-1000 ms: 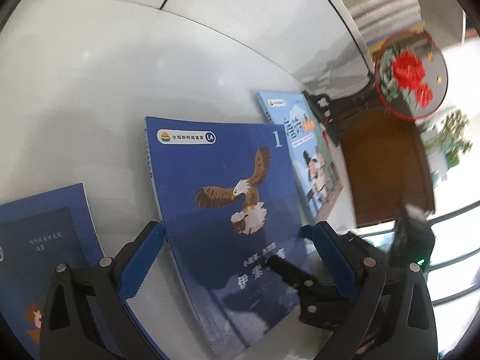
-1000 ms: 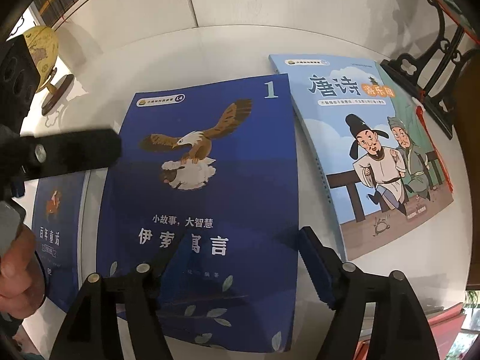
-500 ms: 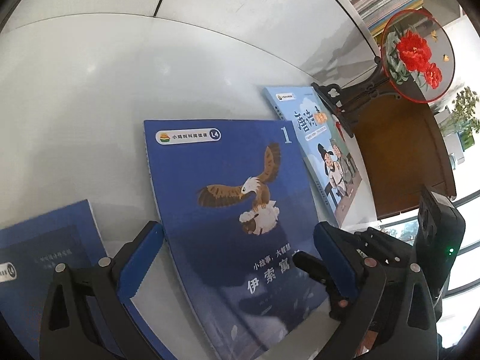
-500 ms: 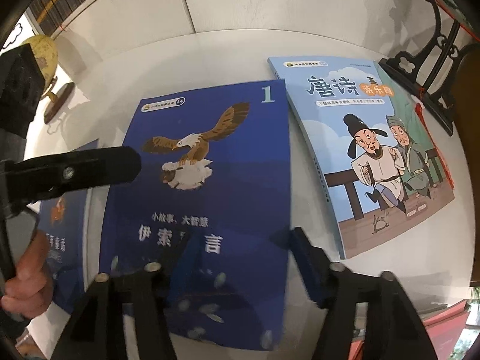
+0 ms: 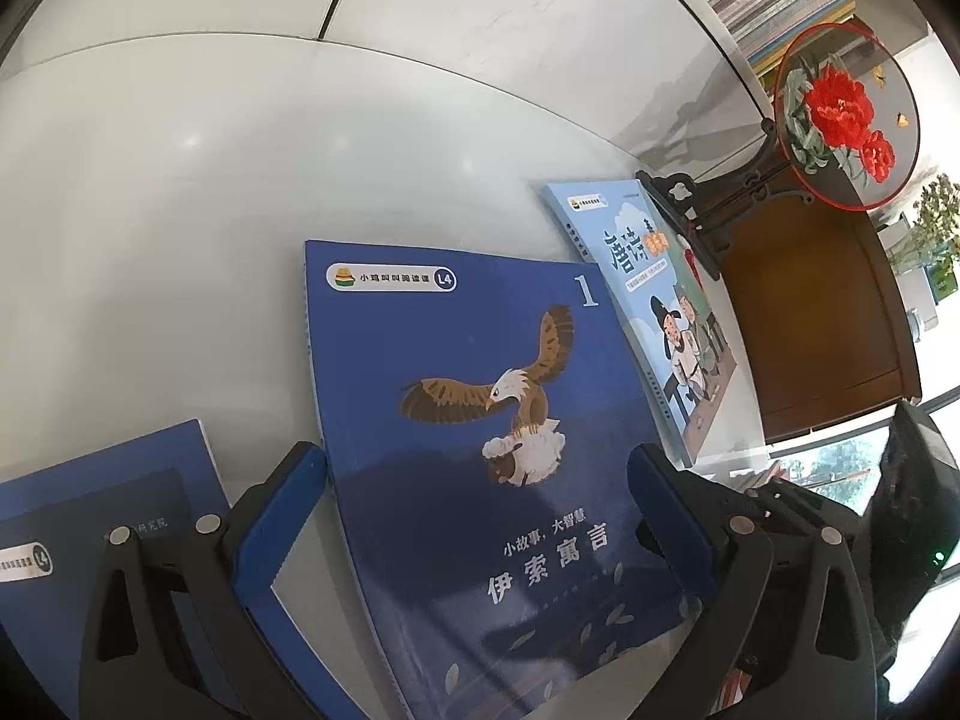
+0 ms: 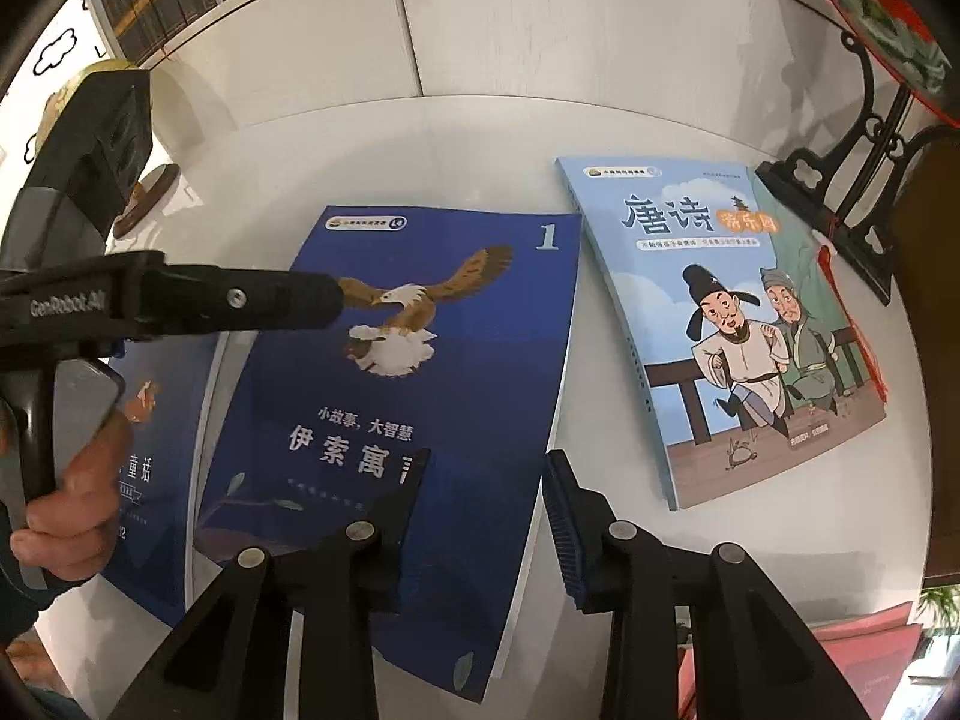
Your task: Organize books
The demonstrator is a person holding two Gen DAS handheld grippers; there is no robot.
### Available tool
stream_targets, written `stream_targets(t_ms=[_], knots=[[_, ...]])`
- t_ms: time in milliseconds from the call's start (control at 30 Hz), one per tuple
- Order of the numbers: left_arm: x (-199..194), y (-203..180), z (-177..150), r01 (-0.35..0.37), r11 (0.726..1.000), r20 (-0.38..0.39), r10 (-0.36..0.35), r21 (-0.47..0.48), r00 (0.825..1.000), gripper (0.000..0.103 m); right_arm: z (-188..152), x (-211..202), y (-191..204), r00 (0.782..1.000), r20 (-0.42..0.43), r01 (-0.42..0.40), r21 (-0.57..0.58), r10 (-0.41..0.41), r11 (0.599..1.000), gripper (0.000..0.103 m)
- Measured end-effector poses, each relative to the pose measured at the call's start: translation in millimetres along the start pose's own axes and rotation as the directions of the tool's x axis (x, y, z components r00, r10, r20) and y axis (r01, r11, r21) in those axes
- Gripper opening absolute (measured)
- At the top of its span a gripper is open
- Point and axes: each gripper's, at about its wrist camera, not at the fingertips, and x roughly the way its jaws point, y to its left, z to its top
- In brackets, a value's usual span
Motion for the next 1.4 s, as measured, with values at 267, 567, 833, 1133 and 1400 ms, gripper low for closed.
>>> stream_targets(t_ms=[267,567,833,1133,1400], knots=[[1,-2,0,-0.011,1.0,0.001,0.011,0.007,1.0,0.101,4,1,7,0.999,-0.022,0.038,-0.013,-0.038,0.999,0.036],[3,-6,-2,-0.031,0.999,0.007,0.031,0.029,0.999,0.101,-8,17,-1,0.997,-0.077,0.02,0.047,-0.016,0.999,0.036],[2,0,3,0.01,1.0,-0.013,-0.01,-0.002,1.0,0.101,-5,-11,-24,0.985,0.056,-0.171,0.167,0.164,0.971,0.036],[8,-14,-4,0.024,0.999,-0.031,-0.023,0.047,0.999,0.101,2,8,-13,0.936,0.043,-0.349,0.231,0.349,0.908,0.035],[5,-8,-4,0.054,0.998,-0.043,-0.052,0.044,0.998,0.101,7,28,17,0.99,-0.03,-0.132,0.109,0.136,0.985,0.021]])
